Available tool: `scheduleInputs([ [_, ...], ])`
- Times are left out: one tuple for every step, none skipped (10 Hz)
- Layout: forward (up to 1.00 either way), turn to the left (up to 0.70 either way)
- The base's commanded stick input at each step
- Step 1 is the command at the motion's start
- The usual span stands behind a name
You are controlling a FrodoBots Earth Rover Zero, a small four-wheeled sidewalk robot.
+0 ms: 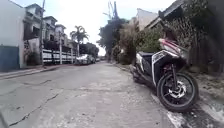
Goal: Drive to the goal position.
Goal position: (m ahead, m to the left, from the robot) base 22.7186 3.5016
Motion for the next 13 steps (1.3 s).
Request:
scheduleInputs([
  [0.0,0.0],
  [0.0,0.0],
  [0.0,0.0],
  [0.0,0.04],
  [0.0,0.54],
  [0.0,0.7],
  [0.0,0.7],
  [0.0,0.7],
  [0.0,0.7],
  [0.0,0.7],
  [0.0,0.7],
  [0.0,0.55],
  [0.0,0.16],
])
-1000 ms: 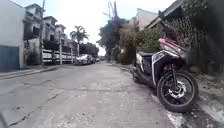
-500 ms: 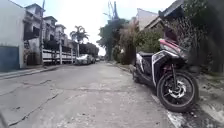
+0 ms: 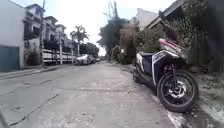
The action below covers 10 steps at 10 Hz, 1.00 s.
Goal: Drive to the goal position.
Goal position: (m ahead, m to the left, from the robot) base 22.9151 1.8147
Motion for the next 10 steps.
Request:
scheduleInputs([
  [0.0,0.0],
  [0.0,0.0],
  [0.0,0.0],
  [0.0,0.0],
  [0.0,0.0],
  [0.12,0.0],
  [0.7,0.0],
  [0.7,0.0],
  [0.7,0.0],
  [0.7,0.0],
])
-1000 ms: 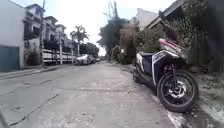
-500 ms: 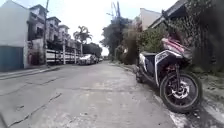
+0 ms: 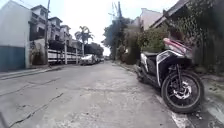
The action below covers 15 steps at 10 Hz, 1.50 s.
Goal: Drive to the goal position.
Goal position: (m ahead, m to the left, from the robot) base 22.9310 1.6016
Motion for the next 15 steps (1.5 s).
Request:
scheduleInputs([
  [0.7,0.0],
  [0.7,0.0],
  [0.7,0.0],
  [0.7,0.0],
  [0.7,0.0],
  [0.7,0.0],
  [0.7,0.0],
  [0.7,0.0],
  [0.7,0.0],
  [0.7,0.14],
  [0.7,0.35],
  [0.7,0.35],
  [0.7,0.17],
  [0.7,0.0],
  [0.7,0.0],
])
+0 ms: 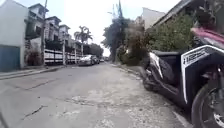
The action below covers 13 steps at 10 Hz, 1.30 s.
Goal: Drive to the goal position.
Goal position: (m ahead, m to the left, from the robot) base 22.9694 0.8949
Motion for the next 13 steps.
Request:
scheduleInputs([
  [0.7,0.0],
  [0.7,0.0],
  [0.7,0.0],
  [0.7,0.0],
  [0.7,0.0],
  [0.7,0.0],
  [0.7,0.0],
  [0.7,0.0],
  [0.7,0.0],
  [0.7,0.0],
  [0.7,0.0],
  [0.7,0.0],
  [0.7,0.0],
])
